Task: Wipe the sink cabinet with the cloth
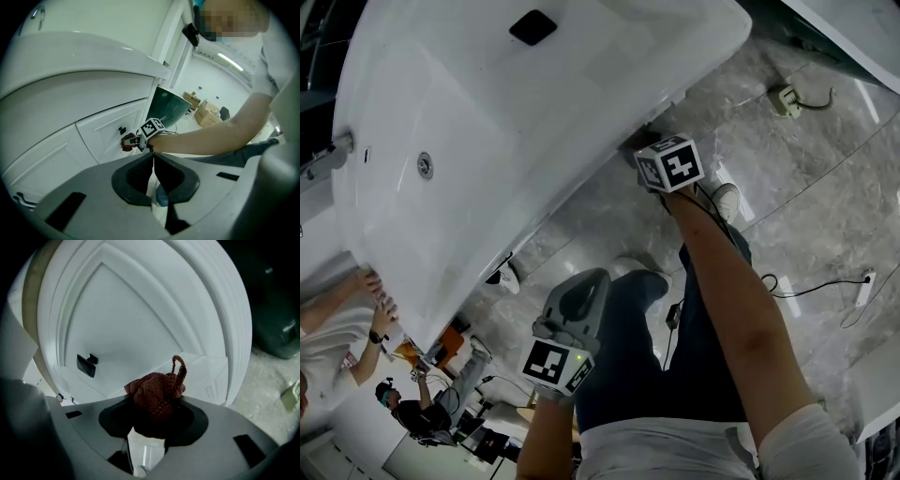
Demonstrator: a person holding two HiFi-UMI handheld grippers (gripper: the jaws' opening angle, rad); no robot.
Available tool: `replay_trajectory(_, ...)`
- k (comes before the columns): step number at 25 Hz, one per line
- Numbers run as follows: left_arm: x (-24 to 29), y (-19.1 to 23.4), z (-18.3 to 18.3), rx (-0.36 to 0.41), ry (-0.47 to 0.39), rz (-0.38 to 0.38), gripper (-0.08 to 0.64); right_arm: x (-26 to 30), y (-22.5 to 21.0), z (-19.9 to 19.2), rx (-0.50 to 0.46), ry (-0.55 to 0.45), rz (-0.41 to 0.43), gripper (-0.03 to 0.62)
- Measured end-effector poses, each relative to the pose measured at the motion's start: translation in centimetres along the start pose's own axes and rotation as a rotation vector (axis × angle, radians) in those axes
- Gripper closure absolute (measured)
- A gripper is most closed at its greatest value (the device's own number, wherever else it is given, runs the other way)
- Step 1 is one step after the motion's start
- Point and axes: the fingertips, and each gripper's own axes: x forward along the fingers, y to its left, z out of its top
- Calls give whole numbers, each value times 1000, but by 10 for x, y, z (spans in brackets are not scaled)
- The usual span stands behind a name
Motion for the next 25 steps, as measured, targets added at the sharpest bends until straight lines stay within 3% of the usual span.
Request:
replay_trajectory(14, -72, 56, -65, -44, -29, 11, 538, 54, 95, -50, -37, 47, 13, 422)
replay_trajectory(25, -86, 64, -79, -2, -39, -67, 538, 55, 109, -52, -37, 46, -23, 423)
